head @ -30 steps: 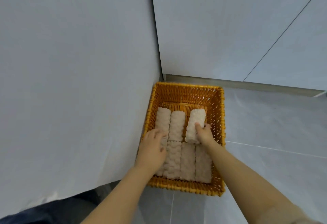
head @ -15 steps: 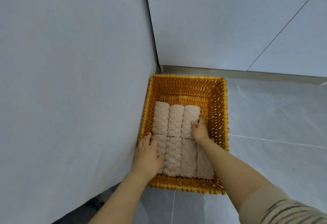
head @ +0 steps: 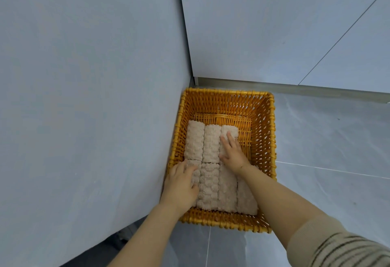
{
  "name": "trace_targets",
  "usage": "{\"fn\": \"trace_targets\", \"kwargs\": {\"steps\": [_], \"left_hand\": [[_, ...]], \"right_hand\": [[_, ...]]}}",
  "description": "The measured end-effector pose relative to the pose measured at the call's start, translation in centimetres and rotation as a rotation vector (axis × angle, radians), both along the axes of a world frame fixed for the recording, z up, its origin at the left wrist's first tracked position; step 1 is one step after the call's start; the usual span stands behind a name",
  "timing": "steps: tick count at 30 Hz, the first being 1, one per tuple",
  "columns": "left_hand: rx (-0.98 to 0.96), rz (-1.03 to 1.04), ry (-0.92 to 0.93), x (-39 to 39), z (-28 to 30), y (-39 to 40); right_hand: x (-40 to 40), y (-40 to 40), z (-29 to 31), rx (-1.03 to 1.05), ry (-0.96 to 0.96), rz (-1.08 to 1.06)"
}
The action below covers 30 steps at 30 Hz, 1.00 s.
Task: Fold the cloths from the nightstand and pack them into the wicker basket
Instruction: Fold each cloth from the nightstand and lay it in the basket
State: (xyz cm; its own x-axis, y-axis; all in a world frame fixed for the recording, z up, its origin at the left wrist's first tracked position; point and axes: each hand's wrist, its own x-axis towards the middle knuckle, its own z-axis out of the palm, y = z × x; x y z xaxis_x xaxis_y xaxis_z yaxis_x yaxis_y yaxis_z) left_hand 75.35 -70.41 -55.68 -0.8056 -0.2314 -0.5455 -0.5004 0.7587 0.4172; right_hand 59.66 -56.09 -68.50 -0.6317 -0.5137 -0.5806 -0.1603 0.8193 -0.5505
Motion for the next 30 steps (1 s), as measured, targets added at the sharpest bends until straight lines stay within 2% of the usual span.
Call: {"fn": "trace_targets", "kwargs": {"steps": [3, 5, 9, 12, 16, 23, 30], "left_hand": [[0.029, 0.007, -0.017, 0.3, 0.4, 0.0], [0.06, 0.024, -0.004, 0.3, 1.0, 0.2], [0.126, 0.042, 0.113, -0.1, 3.4, 1.1], [0.154, 0.055, 0.225, -0.7, 5.7, 2.1], [0.214, 0.11, 0.365, -0.2, 9.5, 3.6], [0.192, 0.082, 0.548, 3.4, 16.6, 4.5], [0.193, 0.108, 0.698, 10.8, 22.1, 3.4]], "right_hand": [[-0.3, 0.0, 0.9, 0.031, -0.016, -0.017], [0.1, 0.2, 1.8, 0.025, 0.044, -0.056], [2.1, 0.6, 5.5, -0.225, 0.245, -0.22], [3.7, 0.9, 9.7, -0.469, 0.238, -0.311], [5.7, 2.1, 16.8, -0.644, 0.172, -0.364], [9.0, 4.6, 25.2, -0.79, 0.057, -0.432], [14.0, 5.1, 32.6, -0.861, 0.082, -0.343]]}}
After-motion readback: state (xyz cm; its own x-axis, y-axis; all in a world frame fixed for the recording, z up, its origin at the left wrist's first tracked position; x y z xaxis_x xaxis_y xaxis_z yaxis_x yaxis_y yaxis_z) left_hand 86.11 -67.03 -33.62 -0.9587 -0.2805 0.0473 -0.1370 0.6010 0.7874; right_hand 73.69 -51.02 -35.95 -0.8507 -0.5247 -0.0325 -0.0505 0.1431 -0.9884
